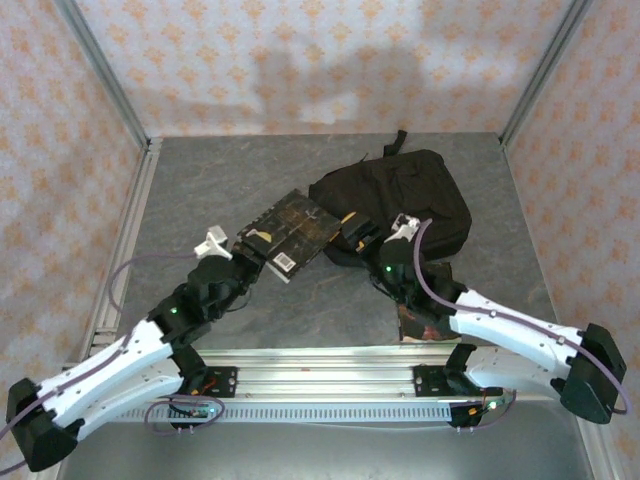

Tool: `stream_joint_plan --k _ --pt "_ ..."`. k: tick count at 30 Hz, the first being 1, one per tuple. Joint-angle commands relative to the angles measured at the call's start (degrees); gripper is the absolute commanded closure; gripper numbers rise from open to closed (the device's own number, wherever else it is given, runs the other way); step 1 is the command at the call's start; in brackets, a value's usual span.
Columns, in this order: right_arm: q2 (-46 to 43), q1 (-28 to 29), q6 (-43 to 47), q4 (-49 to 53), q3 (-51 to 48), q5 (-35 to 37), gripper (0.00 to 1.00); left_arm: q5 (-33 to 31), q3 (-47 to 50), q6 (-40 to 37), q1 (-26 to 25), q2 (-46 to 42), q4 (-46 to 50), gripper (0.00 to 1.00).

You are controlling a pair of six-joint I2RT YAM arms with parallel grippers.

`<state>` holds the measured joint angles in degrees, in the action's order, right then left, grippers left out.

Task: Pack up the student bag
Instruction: Rotate the book, then open the student bag at the center of the table.

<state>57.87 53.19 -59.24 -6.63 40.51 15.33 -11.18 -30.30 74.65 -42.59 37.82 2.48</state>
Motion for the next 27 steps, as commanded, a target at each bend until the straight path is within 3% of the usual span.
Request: stream_joint_plan --k 1,7,12,15,21,27 --pt "1.24 -0.79 13.61 14.61 5.49 4.56 0.25 -4.66 -4.19 -7.64 0.27 -4.75 14.15 1.0" --pt "14.86 -3.55 28.72 32.44 24.4 1.62 0.26 -7.36 -8.09 -12.12 0.49 -5.98 27.26 1.0" --pt "30.94 -4.1 39.63 46.01 41.71 4.88 0.09 -8.78 -7.09 -13.25 0.66 -7.1 28.92 1.0" --pt "38.58 -4.77 42.22 49.11 48.39 5.85 0.0 -9.06 -6.13 -13.78 0.92 -7.89 28.51 1.0" --pt "50.8 -5.71 42.89 50.37 60.06 5.9 0.0 -7.98 -4.88 -14.56 1.85 -7.77 27.48 1.0" --pt "61.31 -5.91 44.11 52.55 71.62 10.33 0.0 -5.33 -3.41 -14.27 3.71 -7.39 25.86 1.0"
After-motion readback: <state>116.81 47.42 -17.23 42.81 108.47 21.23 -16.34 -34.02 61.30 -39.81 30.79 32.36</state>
